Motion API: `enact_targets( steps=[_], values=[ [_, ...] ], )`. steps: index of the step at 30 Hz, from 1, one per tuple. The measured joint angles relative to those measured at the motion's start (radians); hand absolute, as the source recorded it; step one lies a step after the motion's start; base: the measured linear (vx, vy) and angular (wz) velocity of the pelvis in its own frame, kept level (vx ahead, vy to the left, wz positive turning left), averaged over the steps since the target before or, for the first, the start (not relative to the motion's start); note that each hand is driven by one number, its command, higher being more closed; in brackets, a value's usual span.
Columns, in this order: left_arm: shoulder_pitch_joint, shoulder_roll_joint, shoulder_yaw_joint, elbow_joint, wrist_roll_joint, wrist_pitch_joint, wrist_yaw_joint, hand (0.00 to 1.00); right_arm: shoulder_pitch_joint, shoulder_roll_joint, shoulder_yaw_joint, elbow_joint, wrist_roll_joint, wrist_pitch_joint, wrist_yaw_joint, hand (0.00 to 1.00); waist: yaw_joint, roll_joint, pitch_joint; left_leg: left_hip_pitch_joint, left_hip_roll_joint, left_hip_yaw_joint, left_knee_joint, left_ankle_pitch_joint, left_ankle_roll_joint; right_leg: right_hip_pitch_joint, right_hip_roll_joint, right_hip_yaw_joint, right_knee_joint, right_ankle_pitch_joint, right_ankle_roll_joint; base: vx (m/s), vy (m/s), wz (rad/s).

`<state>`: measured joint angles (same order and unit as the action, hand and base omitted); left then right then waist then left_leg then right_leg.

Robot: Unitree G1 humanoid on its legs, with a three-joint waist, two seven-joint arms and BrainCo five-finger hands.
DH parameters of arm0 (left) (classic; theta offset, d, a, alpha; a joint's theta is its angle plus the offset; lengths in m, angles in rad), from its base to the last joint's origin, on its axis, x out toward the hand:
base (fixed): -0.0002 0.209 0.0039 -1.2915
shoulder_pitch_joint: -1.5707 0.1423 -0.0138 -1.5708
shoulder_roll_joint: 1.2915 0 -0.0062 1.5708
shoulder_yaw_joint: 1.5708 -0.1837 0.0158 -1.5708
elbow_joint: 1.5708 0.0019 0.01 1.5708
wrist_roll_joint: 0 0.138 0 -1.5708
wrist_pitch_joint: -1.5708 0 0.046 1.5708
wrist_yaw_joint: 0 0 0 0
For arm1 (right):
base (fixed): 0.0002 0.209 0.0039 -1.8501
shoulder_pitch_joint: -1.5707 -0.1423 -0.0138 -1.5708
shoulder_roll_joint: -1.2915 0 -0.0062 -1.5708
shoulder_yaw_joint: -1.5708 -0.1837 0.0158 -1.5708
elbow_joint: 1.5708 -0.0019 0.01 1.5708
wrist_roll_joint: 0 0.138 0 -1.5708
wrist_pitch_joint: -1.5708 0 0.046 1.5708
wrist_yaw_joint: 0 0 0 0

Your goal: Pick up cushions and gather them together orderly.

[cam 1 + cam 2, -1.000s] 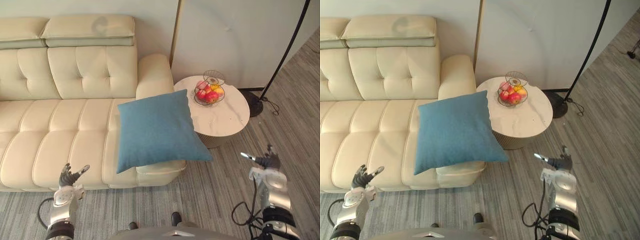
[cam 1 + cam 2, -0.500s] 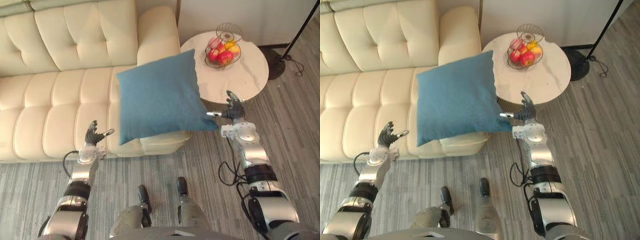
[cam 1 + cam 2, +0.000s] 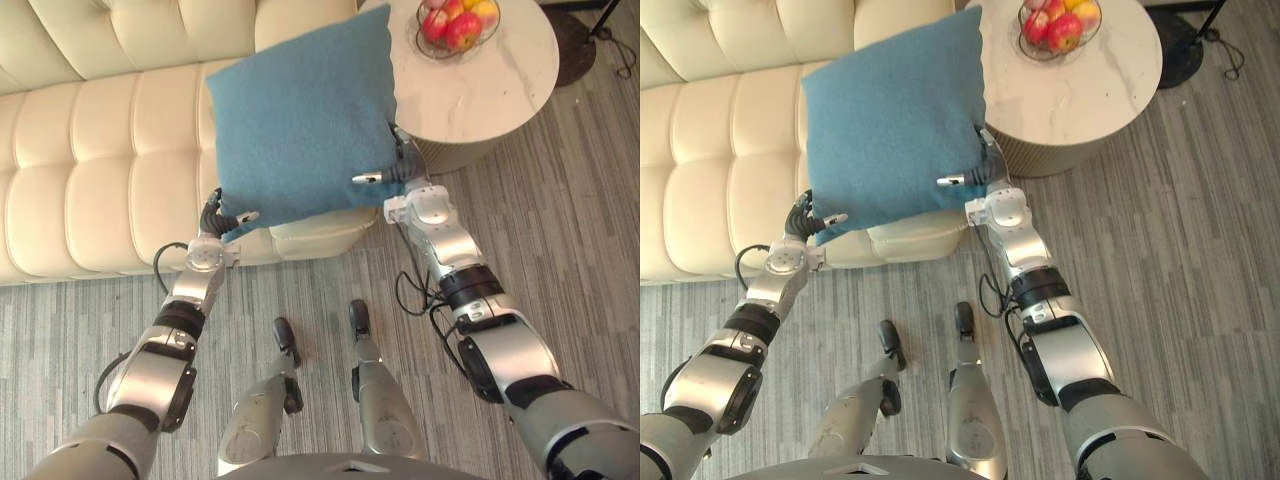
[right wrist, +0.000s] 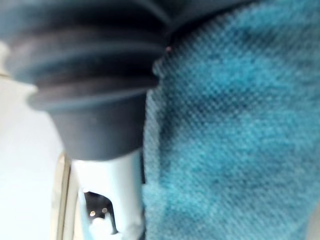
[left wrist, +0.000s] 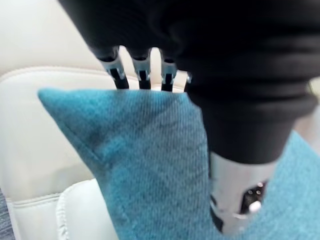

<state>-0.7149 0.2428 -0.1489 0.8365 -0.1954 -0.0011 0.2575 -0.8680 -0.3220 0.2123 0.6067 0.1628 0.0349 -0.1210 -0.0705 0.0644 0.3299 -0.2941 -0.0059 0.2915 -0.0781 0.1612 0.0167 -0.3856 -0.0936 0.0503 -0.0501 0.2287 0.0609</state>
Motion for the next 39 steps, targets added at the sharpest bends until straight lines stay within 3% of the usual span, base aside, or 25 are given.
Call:
enact_targets(
  steps=[9, 16, 21, 31, 39],
  values=[
    [-0.125, -0.007, -0.011, 0.025, -0.046, 0.024, 0.046, 1.00, -0.042, 0.010, 0.055, -0.073, -0.004, 0.013, -0.034, 1.00, 0.008, -0.009, 0.021, -0.091, 0.027, 0.036, -0.006, 0.018, -0.022, -0.095, 0.015, -0.005, 0.004, 0.010, -0.014, -0.02, -0.008, -0.01],
    [-0.127, 0.000, -0.005, -0.101, -0.135, 0.024, 0.086, 1.00, 0.001, 0.000, 0.046, -0.191, 0.032, 0.007, -0.065, 1.00, 0.013, -0.009, 0.022, -0.103, 0.041, 0.041, -0.006, 0.018, -0.030, -0.103, 0.022, -0.020, 0.004, 0.020, -0.013, 0.01, 0.010, 0.02],
    [-0.124, -0.003, -0.006, -0.170, -0.141, 0.024, 0.088, 1.00, 0.074, 0.004, 0.019, -0.255, 0.079, -0.011, -0.066, 1.00, 0.018, -0.010, 0.022, -0.090, 0.042, 0.035, -0.006, 0.016, -0.031, -0.085, 0.021, -0.031, 0.004, 0.020, -0.014, 0.01, 0.023, 0.05],
    [0.044, -0.045, -0.008, -0.422, -0.120, 0.022, 0.121, 1.00, 0.319, 0.043, 0.011, -0.421, 0.171, -0.032, -0.079, 1.00, 0.010, -0.011, 0.022, 0.000, 0.057, 0.034, 0.000, 0.008, -0.036, 0.022, 0.025, -0.071, 0.004, -0.012, -0.022, 0.02, -0.010, 0.09],
    [0.280, -0.077, -0.008, -0.734, -0.090, 0.020, 0.130, 1.00, 0.570, 0.107, 0.011, -0.616, 0.198, -0.033, -0.078, 1.00, 0.010, -0.013, 0.019, 0.095, 0.063, -0.014, 0.000, -0.004, -0.050, 0.134, 0.032, -0.120, 0.021, -0.057, -0.027, 0.07, -0.030, 0.16]
  ],
)
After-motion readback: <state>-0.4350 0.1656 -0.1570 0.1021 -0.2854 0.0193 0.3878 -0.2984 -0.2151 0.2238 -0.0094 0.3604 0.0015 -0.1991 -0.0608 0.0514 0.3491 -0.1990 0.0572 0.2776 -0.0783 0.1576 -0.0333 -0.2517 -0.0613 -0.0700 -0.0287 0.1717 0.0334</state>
